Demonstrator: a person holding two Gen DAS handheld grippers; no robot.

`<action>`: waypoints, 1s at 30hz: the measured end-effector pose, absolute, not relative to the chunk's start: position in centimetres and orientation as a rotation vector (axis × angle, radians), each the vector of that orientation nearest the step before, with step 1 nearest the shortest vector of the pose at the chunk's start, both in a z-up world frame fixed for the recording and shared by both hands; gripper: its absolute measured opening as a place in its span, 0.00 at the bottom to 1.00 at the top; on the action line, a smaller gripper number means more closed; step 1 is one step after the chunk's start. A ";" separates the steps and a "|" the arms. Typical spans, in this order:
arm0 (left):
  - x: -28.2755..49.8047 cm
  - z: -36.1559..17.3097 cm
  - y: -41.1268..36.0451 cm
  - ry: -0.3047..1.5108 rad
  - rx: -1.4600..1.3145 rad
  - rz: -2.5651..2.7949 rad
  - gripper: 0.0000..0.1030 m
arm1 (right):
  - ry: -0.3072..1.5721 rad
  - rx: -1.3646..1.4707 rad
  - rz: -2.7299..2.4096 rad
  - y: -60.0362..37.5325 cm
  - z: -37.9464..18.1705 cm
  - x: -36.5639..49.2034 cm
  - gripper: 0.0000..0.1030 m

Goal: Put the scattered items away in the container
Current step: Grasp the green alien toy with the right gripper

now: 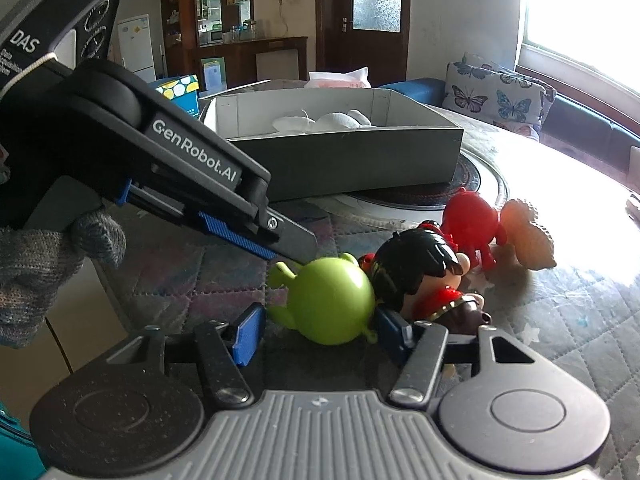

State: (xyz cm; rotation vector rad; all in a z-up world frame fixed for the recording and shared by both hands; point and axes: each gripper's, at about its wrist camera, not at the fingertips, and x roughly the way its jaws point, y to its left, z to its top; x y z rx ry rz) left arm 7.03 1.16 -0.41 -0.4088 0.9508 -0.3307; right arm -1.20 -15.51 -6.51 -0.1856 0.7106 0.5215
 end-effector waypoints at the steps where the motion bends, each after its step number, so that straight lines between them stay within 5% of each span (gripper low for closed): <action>1: 7.1 -0.6 1.4 0.956 -0.423 -0.327 0.29 | 0.710 -0.186 0.522 -15.5 -6.5 -1.2 0.59; 30: 7.6 -3.7 4.9 1.051 -0.873 -0.279 0.29 | 0.736 -0.171 0.517 -14.8 -6.7 0.0 0.60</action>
